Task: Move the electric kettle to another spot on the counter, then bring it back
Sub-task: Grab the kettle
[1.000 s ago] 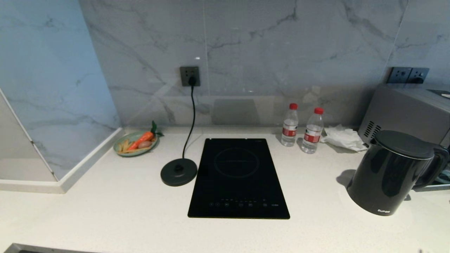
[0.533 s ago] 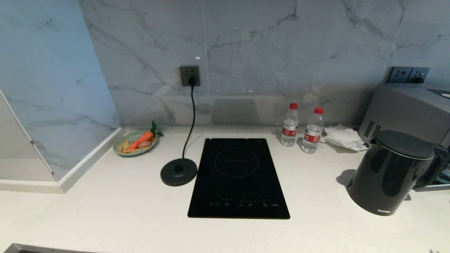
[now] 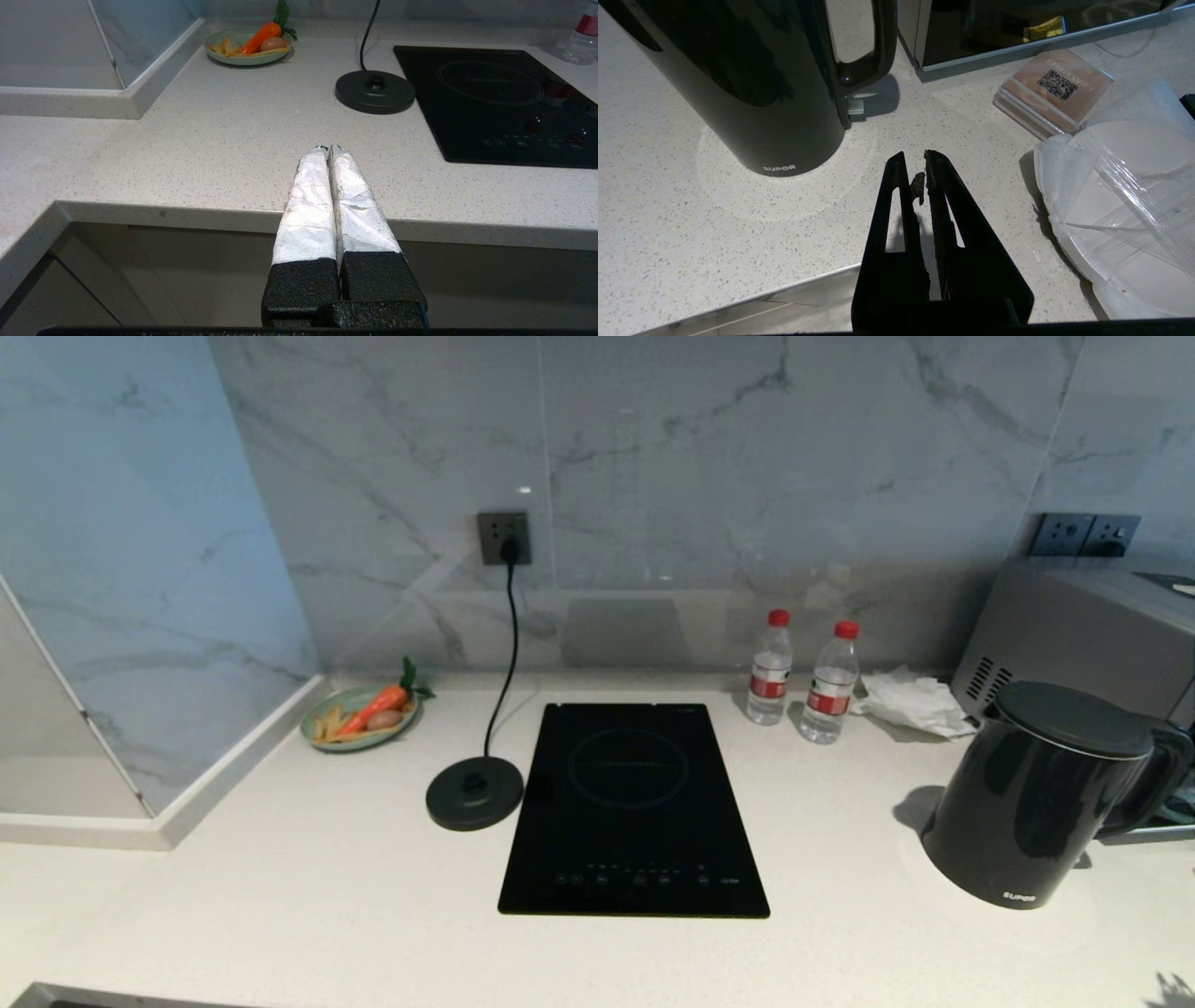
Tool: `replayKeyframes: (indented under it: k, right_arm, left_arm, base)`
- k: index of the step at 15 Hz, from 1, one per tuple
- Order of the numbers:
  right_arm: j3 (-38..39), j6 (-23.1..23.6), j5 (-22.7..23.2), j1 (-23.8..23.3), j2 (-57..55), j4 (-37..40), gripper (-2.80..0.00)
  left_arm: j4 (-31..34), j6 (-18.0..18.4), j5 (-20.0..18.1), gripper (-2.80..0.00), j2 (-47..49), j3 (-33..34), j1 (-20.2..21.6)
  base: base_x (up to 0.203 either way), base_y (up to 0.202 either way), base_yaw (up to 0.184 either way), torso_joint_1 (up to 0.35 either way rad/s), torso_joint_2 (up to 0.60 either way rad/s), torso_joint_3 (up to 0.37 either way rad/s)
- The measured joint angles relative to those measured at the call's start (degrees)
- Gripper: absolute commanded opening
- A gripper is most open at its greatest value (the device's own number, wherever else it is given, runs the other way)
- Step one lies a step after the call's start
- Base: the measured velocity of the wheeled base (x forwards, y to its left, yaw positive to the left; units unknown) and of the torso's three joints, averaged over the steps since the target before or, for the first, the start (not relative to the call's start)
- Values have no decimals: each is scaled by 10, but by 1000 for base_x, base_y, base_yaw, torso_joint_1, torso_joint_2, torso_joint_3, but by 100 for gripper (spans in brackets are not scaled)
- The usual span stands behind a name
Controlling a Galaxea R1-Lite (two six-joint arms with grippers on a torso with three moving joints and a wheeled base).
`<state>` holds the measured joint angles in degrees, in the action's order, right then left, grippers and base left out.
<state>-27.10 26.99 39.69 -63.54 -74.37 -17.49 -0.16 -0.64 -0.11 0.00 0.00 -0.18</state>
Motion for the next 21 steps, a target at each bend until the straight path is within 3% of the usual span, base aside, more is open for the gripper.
replayKeyframes:
  k: [8,16,21]
  right_arm:
    - [-84,31,0,-8,-105,-14,-280]
    - [-122,30,-2,95,-154,-21,-280]
    - [-143,24,-28,103,-192,-50,-280]
  left_arm:
    - [0,0,0,-280,0,0,0]
    - [0,0,0,-280,0,0,0]
    - [0,0,0,-280,0,0,0]
  base:
    - [0,0,0,0,0,0]
    - [0,0,0,0,0,0]
    - [0,0,0,0,0,0]
